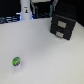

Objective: Open the kcup holder, insert the kcup into the holder, and close the kcup holder

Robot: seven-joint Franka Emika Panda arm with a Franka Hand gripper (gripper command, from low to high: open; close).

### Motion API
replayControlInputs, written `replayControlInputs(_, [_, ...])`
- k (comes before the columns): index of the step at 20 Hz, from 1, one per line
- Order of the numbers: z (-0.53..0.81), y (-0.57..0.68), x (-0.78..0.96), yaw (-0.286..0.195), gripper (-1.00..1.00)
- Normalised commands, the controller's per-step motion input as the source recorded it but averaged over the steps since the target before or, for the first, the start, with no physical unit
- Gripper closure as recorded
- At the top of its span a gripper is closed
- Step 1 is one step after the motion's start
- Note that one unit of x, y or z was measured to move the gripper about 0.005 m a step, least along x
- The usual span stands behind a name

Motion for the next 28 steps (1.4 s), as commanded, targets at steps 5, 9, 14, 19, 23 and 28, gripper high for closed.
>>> replayControlInputs(5, [0.19,0.48,-0.21,-0.129,-1.0])
replayControlInputs(9, [0.1,0.58,-0.34,-0.195,-1.0])
replayControlInputs(14, [0.01,0.58,-0.35,-0.206,-1.0])
replayControlInputs(19, [-0.03,0.6,-0.38,-0.195,-1.0])
replayControlInputs(23, [-0.1,0.64,-0.34,-0.182,-1.0])
replayControlInputs(28, [-0.17,0.67,-0.32,-0.172,-1.0])
